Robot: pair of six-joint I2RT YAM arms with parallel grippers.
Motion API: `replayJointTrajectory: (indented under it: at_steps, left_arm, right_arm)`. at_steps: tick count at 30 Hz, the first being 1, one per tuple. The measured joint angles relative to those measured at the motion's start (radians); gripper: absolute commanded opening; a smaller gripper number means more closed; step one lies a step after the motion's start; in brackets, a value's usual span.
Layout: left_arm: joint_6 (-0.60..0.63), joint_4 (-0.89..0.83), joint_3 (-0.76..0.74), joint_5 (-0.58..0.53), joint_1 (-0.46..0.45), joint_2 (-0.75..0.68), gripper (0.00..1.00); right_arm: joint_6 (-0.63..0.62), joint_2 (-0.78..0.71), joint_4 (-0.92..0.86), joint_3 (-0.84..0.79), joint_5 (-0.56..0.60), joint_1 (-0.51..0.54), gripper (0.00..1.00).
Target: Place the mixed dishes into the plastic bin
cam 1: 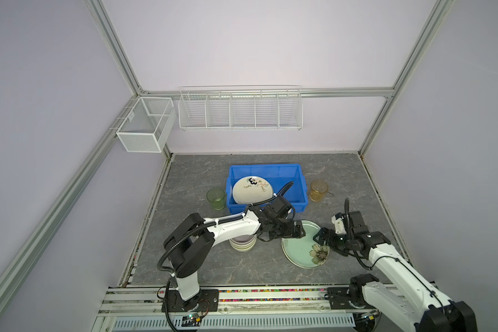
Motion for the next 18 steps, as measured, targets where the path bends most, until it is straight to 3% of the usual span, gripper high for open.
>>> replayJointTrajectory:
  at_steps: [18]
  left_arm:
    - [0.033,-0.08,0.013,-0.069,-0.001,0.001,1.0]
  right_arm:
    - [0.0,-0.003,0.003,-0.008,0.001,0.0,0.9]
